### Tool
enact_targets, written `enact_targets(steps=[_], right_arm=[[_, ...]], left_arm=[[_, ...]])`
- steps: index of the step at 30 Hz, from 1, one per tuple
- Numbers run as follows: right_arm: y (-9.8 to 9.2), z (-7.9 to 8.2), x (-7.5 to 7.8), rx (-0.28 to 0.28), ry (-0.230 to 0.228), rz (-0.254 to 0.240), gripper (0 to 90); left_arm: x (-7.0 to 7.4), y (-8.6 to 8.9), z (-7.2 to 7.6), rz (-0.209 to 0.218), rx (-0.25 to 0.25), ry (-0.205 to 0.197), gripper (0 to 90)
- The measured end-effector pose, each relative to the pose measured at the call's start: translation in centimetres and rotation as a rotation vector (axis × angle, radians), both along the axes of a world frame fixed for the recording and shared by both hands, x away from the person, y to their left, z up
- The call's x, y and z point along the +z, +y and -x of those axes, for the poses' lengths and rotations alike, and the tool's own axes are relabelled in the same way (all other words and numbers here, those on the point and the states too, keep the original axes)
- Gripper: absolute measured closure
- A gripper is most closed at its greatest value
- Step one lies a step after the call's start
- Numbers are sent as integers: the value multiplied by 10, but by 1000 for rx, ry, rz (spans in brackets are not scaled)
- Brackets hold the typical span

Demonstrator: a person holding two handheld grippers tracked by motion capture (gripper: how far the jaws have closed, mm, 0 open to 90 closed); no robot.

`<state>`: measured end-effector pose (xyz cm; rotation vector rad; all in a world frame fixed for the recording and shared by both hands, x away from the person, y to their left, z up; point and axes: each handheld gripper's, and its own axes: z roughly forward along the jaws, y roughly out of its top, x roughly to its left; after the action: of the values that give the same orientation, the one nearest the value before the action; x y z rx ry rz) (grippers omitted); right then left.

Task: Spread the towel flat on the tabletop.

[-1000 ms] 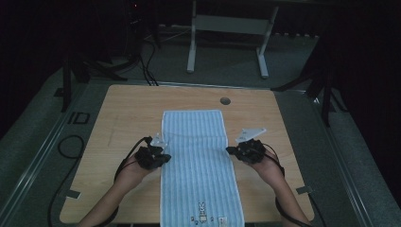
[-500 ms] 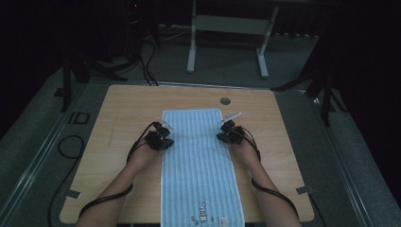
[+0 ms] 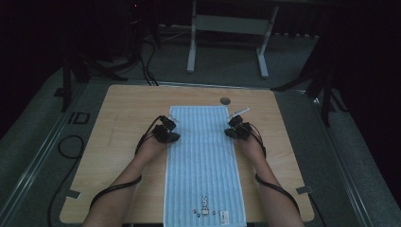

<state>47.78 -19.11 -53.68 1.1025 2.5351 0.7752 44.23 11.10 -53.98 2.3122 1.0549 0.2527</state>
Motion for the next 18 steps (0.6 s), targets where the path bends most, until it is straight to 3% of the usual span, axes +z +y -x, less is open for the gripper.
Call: enact_targets(steps=[7,13,18], right_arm=[[-22,-3,1,-27,9,-5,877],[-34,-12,2,-57,21,-2,877],[-38,-21,2,-68,38,-4,874]], left_arm=[[0,-18,-10,0,-28,-6,865],[-2,-29,-21,37,-12,4,865],[0,-35,-27,23,3,8,859]])
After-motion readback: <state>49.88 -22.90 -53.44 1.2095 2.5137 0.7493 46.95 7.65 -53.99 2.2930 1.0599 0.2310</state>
